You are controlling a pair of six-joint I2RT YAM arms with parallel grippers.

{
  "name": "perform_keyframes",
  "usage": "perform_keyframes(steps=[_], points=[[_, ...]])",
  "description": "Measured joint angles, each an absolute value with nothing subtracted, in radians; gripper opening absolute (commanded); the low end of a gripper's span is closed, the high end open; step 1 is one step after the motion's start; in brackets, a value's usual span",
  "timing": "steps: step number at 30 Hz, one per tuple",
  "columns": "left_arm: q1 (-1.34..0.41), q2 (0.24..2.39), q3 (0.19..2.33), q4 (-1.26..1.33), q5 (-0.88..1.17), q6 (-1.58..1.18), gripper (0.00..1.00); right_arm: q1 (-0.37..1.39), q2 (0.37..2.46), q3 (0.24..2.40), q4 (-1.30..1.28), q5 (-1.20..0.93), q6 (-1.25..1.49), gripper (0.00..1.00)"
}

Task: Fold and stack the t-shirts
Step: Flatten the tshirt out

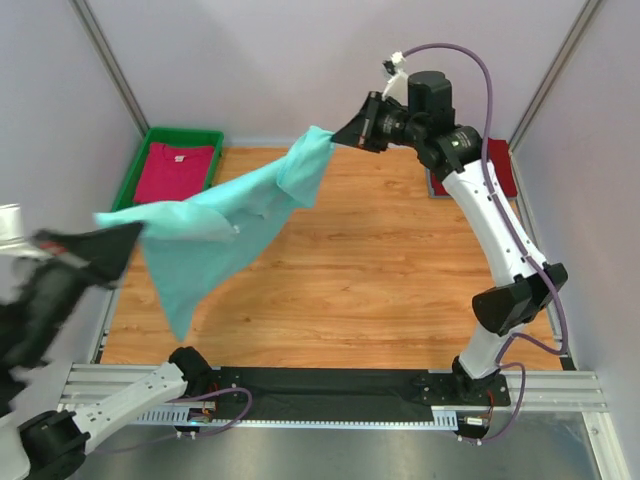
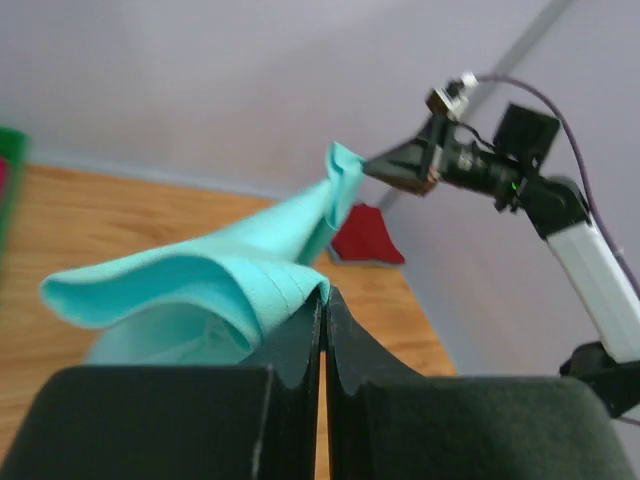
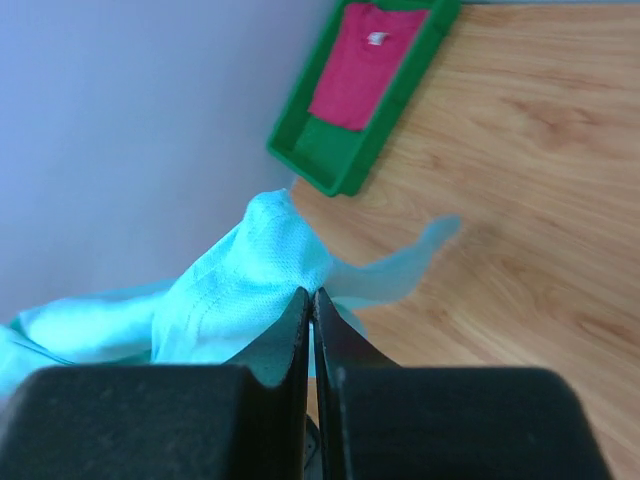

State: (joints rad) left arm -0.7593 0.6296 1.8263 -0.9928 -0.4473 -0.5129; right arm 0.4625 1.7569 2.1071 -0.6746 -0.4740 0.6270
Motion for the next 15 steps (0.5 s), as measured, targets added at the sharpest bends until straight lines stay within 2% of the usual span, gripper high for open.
perform_keyframes(steps=[3,5,8,9,10,11,12,13,14,15], points=[[-0.77,0.648,1.395,-0.804,-0.238,-0.639,0.0,0.34,1.751,2.016,-0.719,-0.503,0.611,0.0],[-0.842,0.716,1.151,-0.693,-0.17,-0.698,0.0,0.273,1.792,2.005,-0.795,-0.501,0.566,0.0],[-1.018,0.999,0.977,-0.626,-0.109,-0.727,0.0,0.178,1.911,2.006,-0.923,-0.464,0.466,0.02],[-1.08,1.121,0.978,-0.605,-0.086,-0.724,0.04,0.157,1.955,2.006,-0.961,-0.45,0.437,0.05],[-1.125,1.214,1.0,-0.586,-0.054,-0.708,0.11,0.134,2.006,2.006,-1.0,-0.435,0.407,0.09],[-1.154,1.283,1.025,-0.568,-0.021,-0.694,0.26,0.119,2.042,2.006,-1.028,-0.419,0.385,0.13],[-1.181,1.354,1.067,-0.551,0.016,-0.673,0.36,0.102,2.079,2.005,-1.059,-0.397,0.361,0.23],[-1.203,1.42,1.12,-0.533,0.058,-0.653,0.62,0.089,2.11,2.005,-1.093,-0.373,0.338,0.28],[-1.212,1.455,1.155,-0.519,0.08,-0.634,0.74,0.077,2.13,2.004,-1.125,-0.342,0.309,0.31],[-1.217,1.478,1.187,-0.495,0.103,-0.618,0.88,0.068,2.139,1.998,-1.151,-0.309,0.287,0.4]])
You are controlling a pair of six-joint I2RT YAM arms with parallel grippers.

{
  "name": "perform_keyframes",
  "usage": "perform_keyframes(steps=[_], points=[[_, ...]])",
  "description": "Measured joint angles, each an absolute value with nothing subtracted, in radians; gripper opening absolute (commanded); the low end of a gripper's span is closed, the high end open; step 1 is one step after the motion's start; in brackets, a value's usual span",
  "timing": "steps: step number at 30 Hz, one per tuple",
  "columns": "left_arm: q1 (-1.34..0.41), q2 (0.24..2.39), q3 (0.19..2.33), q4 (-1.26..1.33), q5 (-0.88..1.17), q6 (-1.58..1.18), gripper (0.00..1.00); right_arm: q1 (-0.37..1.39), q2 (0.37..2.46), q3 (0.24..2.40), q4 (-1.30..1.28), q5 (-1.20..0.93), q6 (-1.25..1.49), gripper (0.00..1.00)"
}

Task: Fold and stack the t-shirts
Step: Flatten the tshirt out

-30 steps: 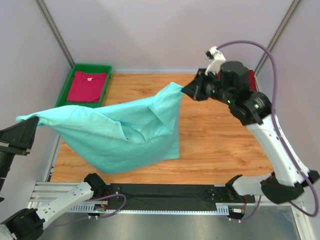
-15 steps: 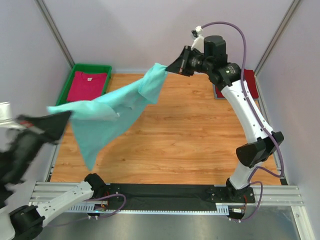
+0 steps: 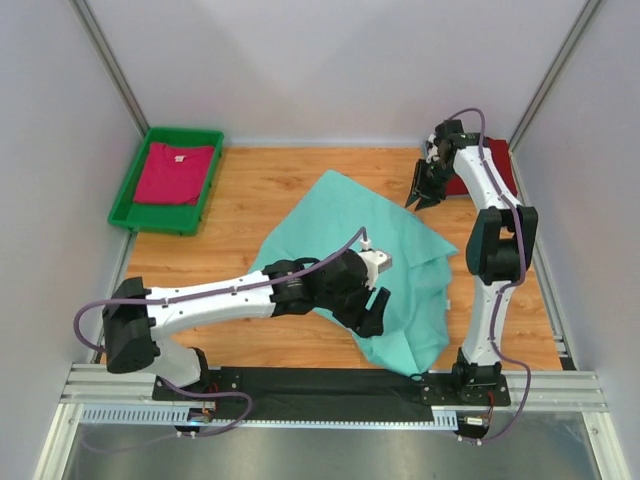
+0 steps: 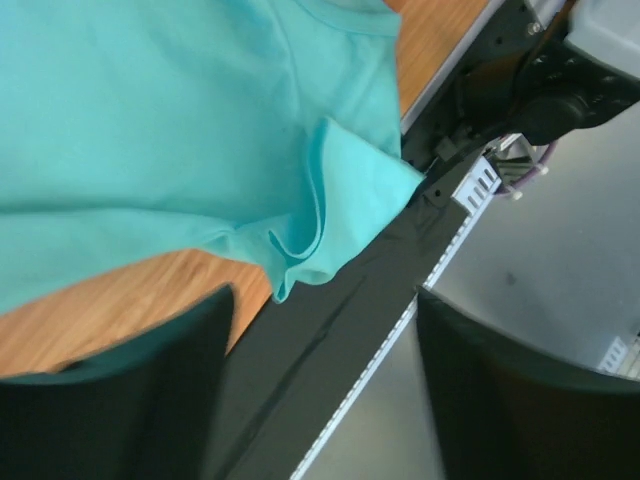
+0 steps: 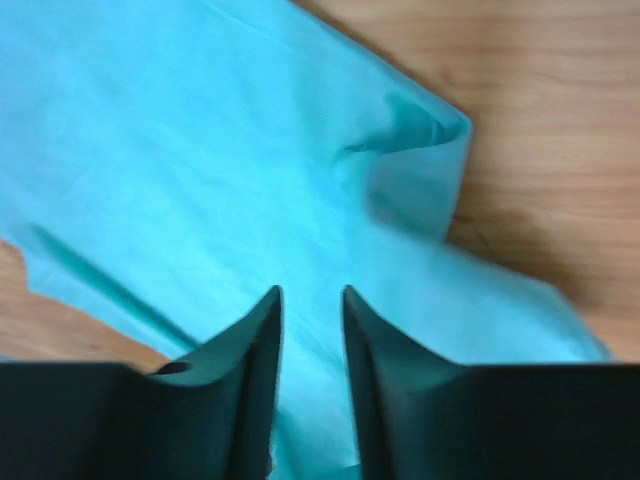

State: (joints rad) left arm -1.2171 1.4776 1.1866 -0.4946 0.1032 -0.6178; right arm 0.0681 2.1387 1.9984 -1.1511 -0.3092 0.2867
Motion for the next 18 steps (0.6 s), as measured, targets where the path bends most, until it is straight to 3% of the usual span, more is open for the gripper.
perform_keyframes(steps=[2,3,7,13,18], points=[[-1.205,1.47,1.206,-0.479,0.128,-0.591,0.99,0.061,2.125,1.967,-1.177,-0.259,0.256,0.5],[-1.19,1.453,1.211,-0.475,0.141,-0.58,1.0,0.061,2.105,1.939,-1.176,-0.238,0.244,0.56],[-1.077,1.37,1.212,-0.489,0.171,-0.553,0.99,0.067,1.983,1.805,-1.176,-0.167,0.236,0.6],[-0.865,1.34,1.19,-0.529,0.179,-0.548,0.8,0.084,1.715,1.53,-1.093,-0.141,0.294,0.61],[-0.735,1.51,1.188,-0.577,0.152,-0.556,0.79,0.196,1.574,1.282,-0.991,-0.132,0.379,0.6]])
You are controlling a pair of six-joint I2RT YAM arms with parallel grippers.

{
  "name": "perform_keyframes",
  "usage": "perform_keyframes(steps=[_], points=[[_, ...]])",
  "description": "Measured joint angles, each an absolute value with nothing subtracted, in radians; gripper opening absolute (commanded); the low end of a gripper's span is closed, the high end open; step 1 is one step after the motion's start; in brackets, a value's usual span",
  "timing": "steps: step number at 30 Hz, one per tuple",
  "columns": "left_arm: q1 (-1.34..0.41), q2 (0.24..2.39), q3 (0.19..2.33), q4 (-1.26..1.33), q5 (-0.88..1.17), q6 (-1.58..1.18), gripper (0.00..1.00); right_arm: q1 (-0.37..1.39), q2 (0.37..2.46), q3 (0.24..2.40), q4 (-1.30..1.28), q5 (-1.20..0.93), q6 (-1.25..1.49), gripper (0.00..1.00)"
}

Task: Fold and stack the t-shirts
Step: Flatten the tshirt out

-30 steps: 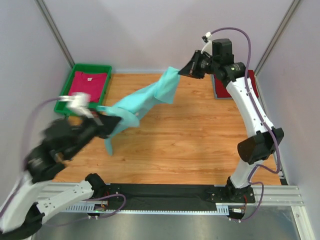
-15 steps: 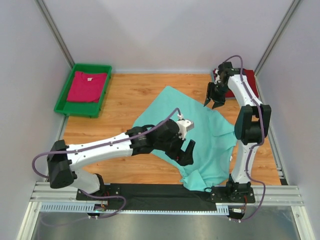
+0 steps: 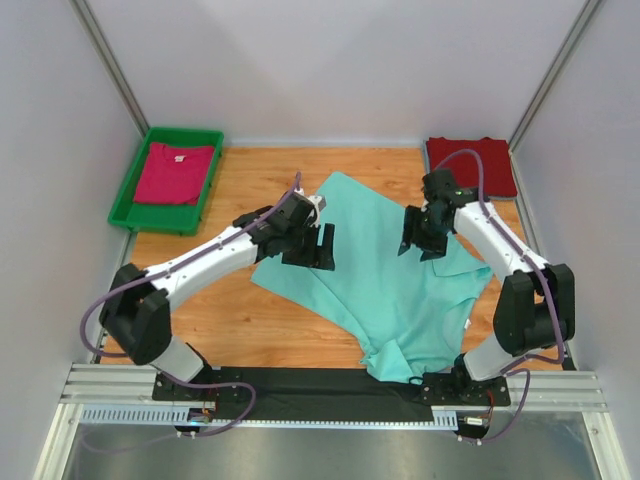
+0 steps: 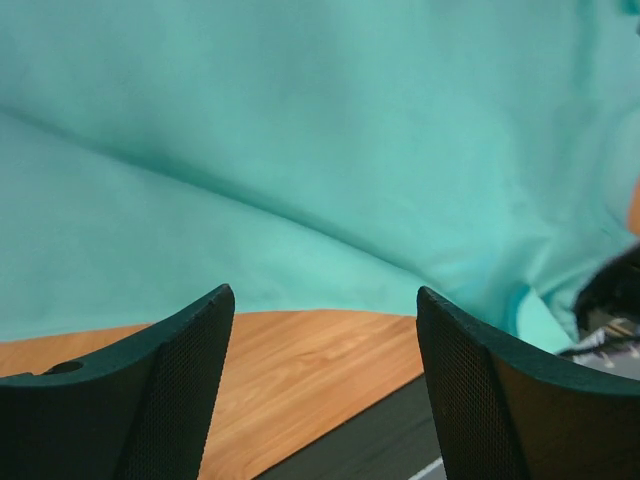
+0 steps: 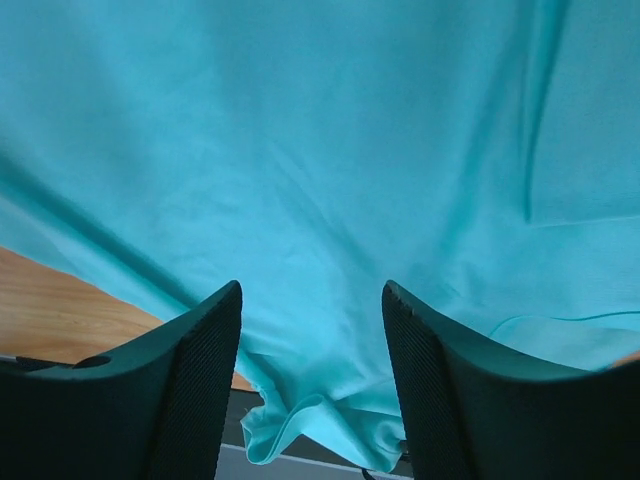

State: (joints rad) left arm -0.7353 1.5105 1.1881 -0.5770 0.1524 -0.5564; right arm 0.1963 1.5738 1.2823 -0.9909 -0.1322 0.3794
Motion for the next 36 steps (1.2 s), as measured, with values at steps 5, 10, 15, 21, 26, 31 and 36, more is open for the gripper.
perform_keyframes(steps=[5,10,15,21,26,31,36], points=[[-0.696,1.628,1.177,-0.621,0.09,-0.583,0.79,0.284,1.612,1.162,-0.897,-0.085,0.473,0.46],[-0.68,1.598,1.106,-0.614,0.038,-0.618,0.5,0.286,1.688,1.18,-0.81,-0.005,0.524,0.28],[-0.636,1.571,1.017,-0.583,0.037,-0.622,0.33,0.291,1.805,1.268,-0.762,0.027,0.542,0.18],[-0.576,1.608,0.991,-0.577,0.045,-0.625,0.22,0.315,1.928,1.357,-0.734,0.056,0.549,0.18],[-0.522,1.67,0.96,-0.597,0.074,-0.634,0.16,0.337,2.021,1.446,-0.725,0.076,0.551,0.19],[-0.464,1.614,0.899,-0.609,0.086,-0.638,0.16,0.362,2.149,1.638,-0.742,0.078,0.548,0.21],[-0.45,1.536,0.825,-0.656,0.089,-0.638,0.15,0.4,2.334,1.942,-0.776,0.067,0.535,0.22]])
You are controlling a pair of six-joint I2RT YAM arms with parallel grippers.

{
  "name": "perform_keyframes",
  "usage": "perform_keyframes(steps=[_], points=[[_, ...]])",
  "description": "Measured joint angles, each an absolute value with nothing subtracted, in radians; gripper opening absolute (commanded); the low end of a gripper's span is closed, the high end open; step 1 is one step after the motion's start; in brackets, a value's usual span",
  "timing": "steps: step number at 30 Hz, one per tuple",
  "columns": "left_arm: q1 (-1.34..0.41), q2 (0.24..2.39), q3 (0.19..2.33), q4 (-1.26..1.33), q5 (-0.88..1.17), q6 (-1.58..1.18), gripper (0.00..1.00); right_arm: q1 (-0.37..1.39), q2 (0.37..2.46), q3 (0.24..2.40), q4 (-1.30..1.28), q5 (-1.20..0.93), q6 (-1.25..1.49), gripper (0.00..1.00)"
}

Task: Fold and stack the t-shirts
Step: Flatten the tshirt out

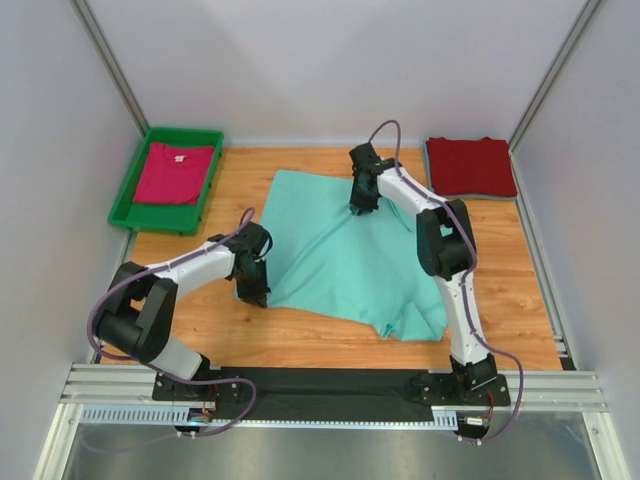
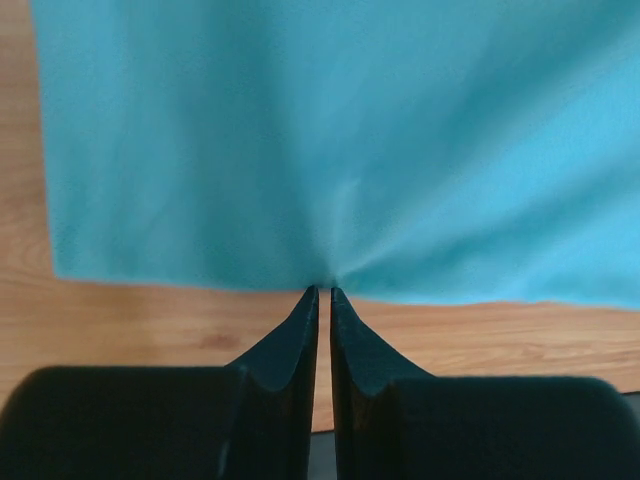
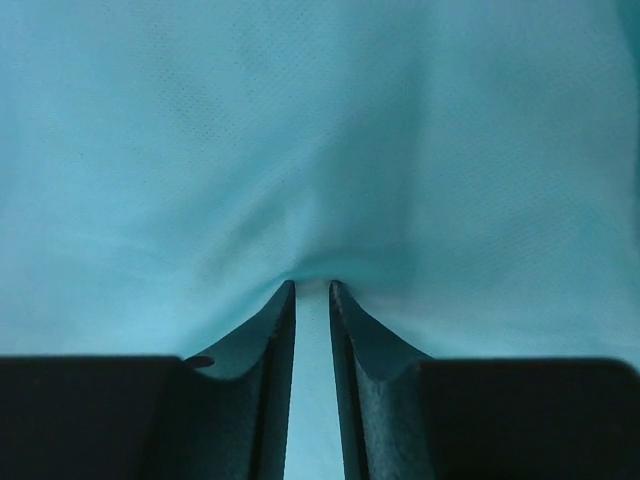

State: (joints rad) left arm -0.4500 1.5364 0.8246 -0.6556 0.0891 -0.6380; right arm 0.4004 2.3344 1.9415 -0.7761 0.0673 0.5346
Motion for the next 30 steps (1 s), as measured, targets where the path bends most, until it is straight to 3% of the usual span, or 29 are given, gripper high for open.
perform_keyframes(steps=[4,6,7,9,12,15,22,25,30], points=[[-0.45,1.452,0.799,-0.744,0.084,-0.633,0.2,0.425,2.48,2.204,-0.838,0.056,0.513,0.26],[-0.45,1.385,0.811,-0.799,0.071,-0.626,0.28,0.431,2.503,2.269,-0.876,0.052,0.492,0.29],[-0.45,1.353,0.829,-0.828,0.065,-0.623,0.34,0.433,2.502,2.28,-0.905,0.054,0.48,0.38],[-0.45,1.295,0.873,-0.857,0.054,-0.619,0.39,0.431,2.473,2.276,-0.941,0.058,0.458,0.47],[-0.45,1.233,0.959,-0.859,0.048,-0.616,0.46,0.422,2.32,2.122,-0.959,0.065,0.427,0.55],[-0.45,1.238,1.003,-0.793,0.083,-0.619,0.48,0.401,2.081,1.878,-0.958,0.057,0.414,0.56],[-0.459,1.542,1.098,-0.6,0.221,-0.646,0.52,0.249,1.519,1.325,-0.915,0.021,0.434,0.57],[-0.461,1.664,1.145,-0.555,0.257,-0.657,0.53,0.199,1.459,1.196,-0.895,0.006,0.446,0.57],[-0.457,1.804,1.202,-0.535,0.253,-0.673,0.54,0.193,1.548,1.126,-0.839,-0.005,0.448,0.57]])
